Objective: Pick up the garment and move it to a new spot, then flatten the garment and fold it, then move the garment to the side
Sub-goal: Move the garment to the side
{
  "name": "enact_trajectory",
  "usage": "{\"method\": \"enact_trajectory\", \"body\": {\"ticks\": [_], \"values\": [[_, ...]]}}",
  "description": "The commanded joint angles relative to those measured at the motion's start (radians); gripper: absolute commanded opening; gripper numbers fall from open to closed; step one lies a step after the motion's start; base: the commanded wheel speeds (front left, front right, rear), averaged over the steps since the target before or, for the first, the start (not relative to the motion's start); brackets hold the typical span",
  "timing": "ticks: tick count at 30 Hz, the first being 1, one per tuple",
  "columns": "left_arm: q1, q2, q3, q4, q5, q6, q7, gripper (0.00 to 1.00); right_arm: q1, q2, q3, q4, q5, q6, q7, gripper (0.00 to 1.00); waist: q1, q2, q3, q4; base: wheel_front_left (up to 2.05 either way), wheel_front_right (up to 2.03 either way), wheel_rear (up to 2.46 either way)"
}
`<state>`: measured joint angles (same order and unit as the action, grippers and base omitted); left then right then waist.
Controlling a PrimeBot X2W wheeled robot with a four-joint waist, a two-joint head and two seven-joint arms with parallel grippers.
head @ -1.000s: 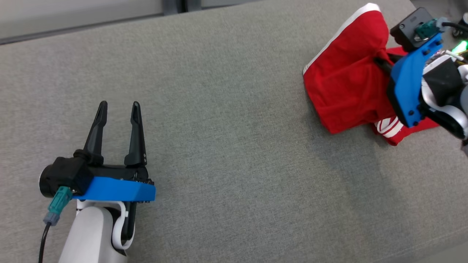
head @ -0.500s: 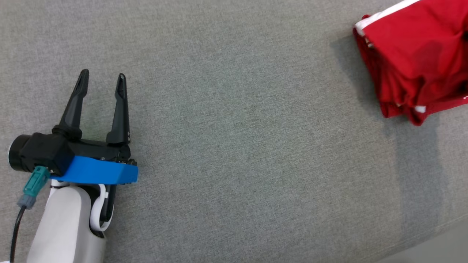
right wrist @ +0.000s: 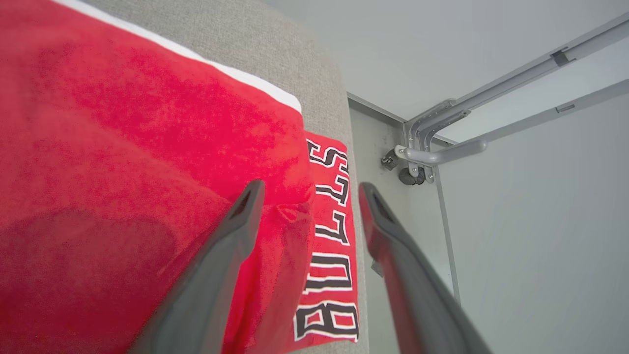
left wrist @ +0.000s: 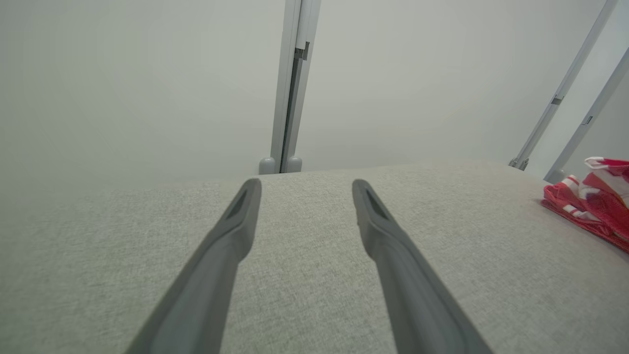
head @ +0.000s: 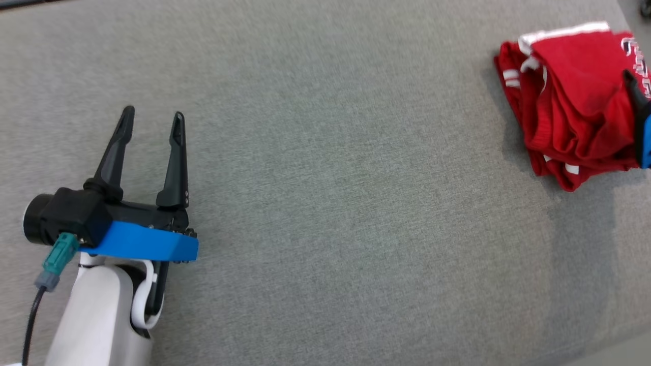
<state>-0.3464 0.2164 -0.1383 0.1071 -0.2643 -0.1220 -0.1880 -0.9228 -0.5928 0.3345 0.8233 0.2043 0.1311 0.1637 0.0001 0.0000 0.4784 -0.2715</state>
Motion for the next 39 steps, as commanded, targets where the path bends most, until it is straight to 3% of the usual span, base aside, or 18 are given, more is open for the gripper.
{"method": "enact_trajectory", "body": {"ticks": [1, 7, 15, 25, 39], "values": [[0.017, -0.004, 0.001, 0.011, -0.004, 0.007, -0.011, 1.0, 0.022, 0.025, -0.027, 0.005, -0.009, 0.0, -0.034, 1.0, -0.0001, 0.0, -0.028, 0.004, 0.0, 0.0, 0.0], [0.066, -0.042, -0.001, 0.079, -0.028, 0.017, -0.045, 1.0, 0.125, 0.109, -0.115, -0.061, 0.013, 0.0, -0.179, 1.0, -0.0001, 0.0, -0.162, 0.06, 0.0, 0.0, 0.0], [0.142, -0.081, 0.019, 0.157, -0.06, 0.028, -0.071, 1.0, 0.403, 0.218, -0.203, -0.322, 0.131, 0.0, -0.273, 1.0, -0.0001, 0.0, -0.322, 0.18, 0.0, 0.0, 0.0], [0.241, -0.107, 0.056, 0.2, -0.063, 0.034, -0.077, 1.0, 0.779, 0.386, -0.338, -0.608, 0.116, 0.0, -0.26, 1.0, -0.0001, 0.0, -0.442, 0.289, 0.0, 0.0, 0.0], [0.286, -0.113, 0.087, 0.245, -0.04, 0.015, -0.078, 1.0, 0.893, 0.477, -0.449, -0.702, 0.016, 0.0, -0.223, 1.0, -0.0001, 0.0, -0.493, 0.296, 0.0, 0.0, 0.0]]}}
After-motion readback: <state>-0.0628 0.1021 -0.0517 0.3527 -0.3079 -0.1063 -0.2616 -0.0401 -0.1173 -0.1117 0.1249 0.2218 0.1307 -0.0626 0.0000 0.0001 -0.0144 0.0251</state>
